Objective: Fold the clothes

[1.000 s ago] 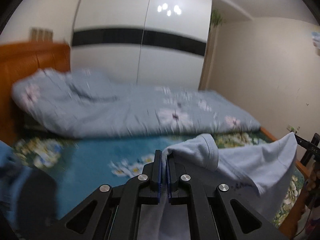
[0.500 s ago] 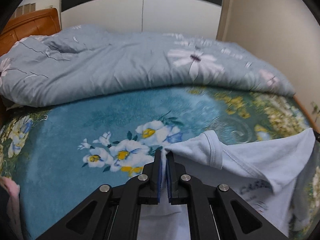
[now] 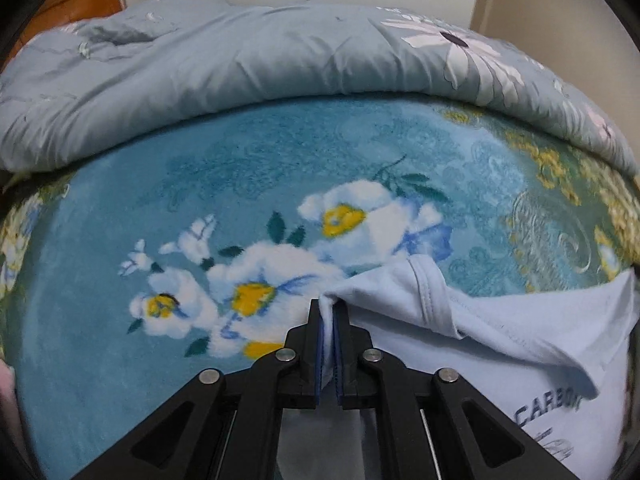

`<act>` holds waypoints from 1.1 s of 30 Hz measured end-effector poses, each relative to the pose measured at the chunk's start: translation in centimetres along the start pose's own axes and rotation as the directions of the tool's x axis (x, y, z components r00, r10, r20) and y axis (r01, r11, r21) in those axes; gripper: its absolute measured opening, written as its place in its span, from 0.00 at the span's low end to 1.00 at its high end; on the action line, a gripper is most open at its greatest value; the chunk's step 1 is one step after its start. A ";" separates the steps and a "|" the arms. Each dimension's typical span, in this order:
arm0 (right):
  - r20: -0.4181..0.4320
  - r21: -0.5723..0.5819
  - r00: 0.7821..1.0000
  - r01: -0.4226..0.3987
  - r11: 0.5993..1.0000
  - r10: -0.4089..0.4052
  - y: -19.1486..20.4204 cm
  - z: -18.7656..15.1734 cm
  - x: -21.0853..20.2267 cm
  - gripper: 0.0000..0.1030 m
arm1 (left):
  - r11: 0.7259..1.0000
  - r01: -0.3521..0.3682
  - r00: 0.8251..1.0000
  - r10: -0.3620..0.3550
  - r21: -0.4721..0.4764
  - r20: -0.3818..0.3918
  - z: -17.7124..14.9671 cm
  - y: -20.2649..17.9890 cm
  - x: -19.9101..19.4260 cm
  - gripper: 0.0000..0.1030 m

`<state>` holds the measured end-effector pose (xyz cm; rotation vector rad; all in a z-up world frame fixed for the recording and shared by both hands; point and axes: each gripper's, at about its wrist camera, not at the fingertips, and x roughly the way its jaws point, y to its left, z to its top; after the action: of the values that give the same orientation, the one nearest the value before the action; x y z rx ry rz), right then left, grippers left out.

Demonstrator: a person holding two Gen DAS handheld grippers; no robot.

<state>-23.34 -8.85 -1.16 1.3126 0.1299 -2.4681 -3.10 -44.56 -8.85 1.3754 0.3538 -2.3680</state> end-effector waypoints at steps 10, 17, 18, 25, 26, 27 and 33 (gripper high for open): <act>0.058 0.037 0.989 -0.139 0.990 0.137 -5.3 -3.5 -7.7 0.07 | 0.973 0.197 0.980 -0.190 -0.122 0.060 -4.2 1.5 -7.8 0.62; 0.013 -0.052 0.987 -0.160 0.986 0.161 -8.6 -12.2 -13.6 0.32 | 0.975 0.204 0.959 -0.182 -0.088 0.216 -13.6 1.1 -15.6 0.80; 0.006 -0.068 0.988 -0.151 0.986 0.151 -8.9 -13.5 -14.1 0.33 | 0.973 0.213 0.958 -0.189 -0.093 0.216 -14.9 1.1 -16.1 0.80; -0.077 -0.066 0.991 -0.116 0.991 0.111 -10.1 -20.1 -15.0 0.37 | 0.929 0.285 0.953 -0.250 -0.234 0.170 -21.1 3.1 -17.1 0.80; -0.082 -0.058 0.990 -0.116 0.992 0.111 -10.1 -20.7 -15.0 0.39 | 0.927 0.287 0.953 -0.251 -0.242 0.170 -21.4 3.3 -17.3 0.80; -0.084 -0.047 0.990 -0.115 0.992 0.111 -10.2 -21.3 -15.0 0.39 | 0.926 0.284 0.954 -0.247 -0.249 0.172 -21.8 3.5 -17.8 0.80; -0.086 -0.002 0.990 -0.112 0.994 0.112 -9.5 -23.5 -15.0 0.39 | 0.920 0.288 0.951 -0.241 -0.265 0.196 -22.5 4.3 -19.9 0.80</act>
<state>-0.32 9.45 -3.04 1.3843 0.0825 -2.3176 25.26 -35.62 -2.63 1.0491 0.8539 -2.4919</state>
